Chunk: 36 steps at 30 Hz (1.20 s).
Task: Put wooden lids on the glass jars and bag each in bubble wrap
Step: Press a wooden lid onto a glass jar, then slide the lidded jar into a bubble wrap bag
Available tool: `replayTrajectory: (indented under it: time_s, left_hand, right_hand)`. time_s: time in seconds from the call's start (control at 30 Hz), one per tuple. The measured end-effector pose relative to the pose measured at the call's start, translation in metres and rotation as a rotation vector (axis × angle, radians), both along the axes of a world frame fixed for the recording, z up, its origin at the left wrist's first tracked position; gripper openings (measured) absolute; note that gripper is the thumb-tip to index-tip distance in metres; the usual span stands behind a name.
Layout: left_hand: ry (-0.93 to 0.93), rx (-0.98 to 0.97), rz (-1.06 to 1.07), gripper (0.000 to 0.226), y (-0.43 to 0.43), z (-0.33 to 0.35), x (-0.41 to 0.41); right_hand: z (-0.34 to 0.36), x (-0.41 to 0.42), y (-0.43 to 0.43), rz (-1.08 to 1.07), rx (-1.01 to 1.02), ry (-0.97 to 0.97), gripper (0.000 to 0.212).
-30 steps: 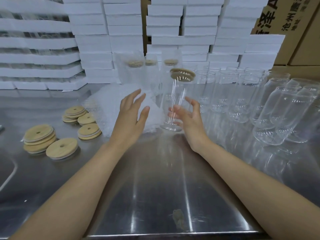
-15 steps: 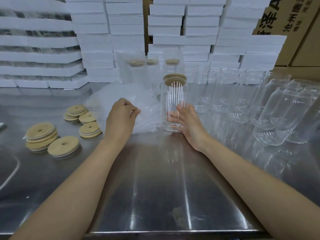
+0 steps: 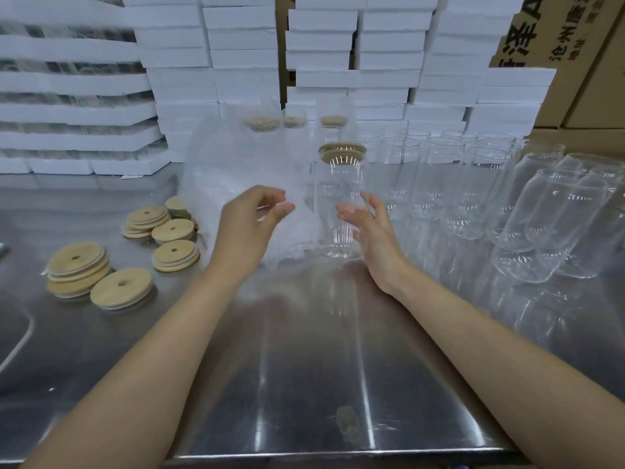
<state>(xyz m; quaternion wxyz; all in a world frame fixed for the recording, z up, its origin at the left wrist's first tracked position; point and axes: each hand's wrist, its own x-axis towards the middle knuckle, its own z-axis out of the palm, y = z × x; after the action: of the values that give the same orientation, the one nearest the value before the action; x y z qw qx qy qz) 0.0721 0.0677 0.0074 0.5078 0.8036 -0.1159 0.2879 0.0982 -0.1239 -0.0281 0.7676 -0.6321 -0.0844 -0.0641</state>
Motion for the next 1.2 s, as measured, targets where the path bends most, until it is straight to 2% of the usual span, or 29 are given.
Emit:
replayTrajectory:
  time_s: [0.1,0.23,0.3,0.33,0.4,0.47,0.53,0.6,0.67,0.73,0.8,0.83,0.93,1.0,1.03,1.1,1.2]
  left_hand:
    - [0.027,0.271,0.047,0.032,0.008,-0.004,0.004]
    - [0.129,0.738,0.158,0.061,0.020,-0.007,0.007]
    - [0.172,0.874,0.167,0.048,0.021,-0.012,0.009]
    - [0.163,0.872,0.172,0.035,0.021,-0.013,0.009]
    - [0.102,0.777,0.193,0.016,0.021,-0.010,0.008]
    - [0.010,0.623,0.238,0.012,0.023,-0.003,0.006]
    - [-0.108,0.265,0.162,0.015,0.025,0.010,0.001]
    - [-0.176,-0.251,-0.036,0.020,0.028,0.026,-0.006]
    - [-0.143,-0.711,-0.270,0.021,0.033,0.040,-0.013]
    - [-0.049,-1.025,-0.530,0.012,0.042,0.050,-0.018]
    - [-0.014,-1.190,-0.728,0.018,0.054,0.049,-0.018]
    - [-0.015,-1.232,-0.723,0.019,0.059,0.045,-0.017]
    - [0.180,-1.264,-0.341,0.022,0.064,0.032,-0.007]
    - [0.206,-1.409,-0.388,0.029,0.061,0.027,0.006]
    - [0.198,-1.390,-0.384,0.030,0.059,0.023,0.013]
    - [0.234,-1.115,-0.174,0.026,0.052,0.015,0.020]
    - [0.189,-0.701,0.149,0.024,0.055,-0.002,0.030]
  right_hand:
    - [-0.001,0.003,-0.005,-0.025,0.002,-0.033,0.085]
    - [-0.001,0.005,-0.009,-0.012,0.011,-0.029,0.115]
    - [0.001,0.003,-0.011,0.026,0.015,-0.024,0.126]
    - [0.002,0.002,-0.011,0.058,0.030,-0.019,0.131]
    - [0.003,0.001,-0.010,0.127,0.078,-0.001,0.136]
    - [0.003,0.000,-0.009,0.159,0.111,0.010,0.139]
    - [0.004,0.001,-0.009,0.162,0.116,0.017,0.144]
    - [0.003,0.003,-0.011,0.165,0.092,0.013,0.147]
    - [0.001,0.005,-0.013,0.184,0.055,0.009,0.146]
    - [-0.001,0.004,-0.013,0.218,0.029,0.010,0.138]
    - [-0.001,0.002,-0.011,0.251,0.008,0.017,0.129]
    - [-0.001,0.002,-0.011,0.257,0.001,0.014,0.121]
    - [-0.002,0.004,-0.009,0.243,0.027,0.002,0.095]
    - [-0.003,0.005,-0.009,0.228,0.053,0.000,0.088]
    - [-0.004,0.006,-0.009,0.225,0.056,0.000,0.086]
    - [-0.006,0.007,-0.009,0.219,0.052,0.009,0.085]
    - [-0.008,0.007,-0.008,0.209,0.068,0.030,0.088]
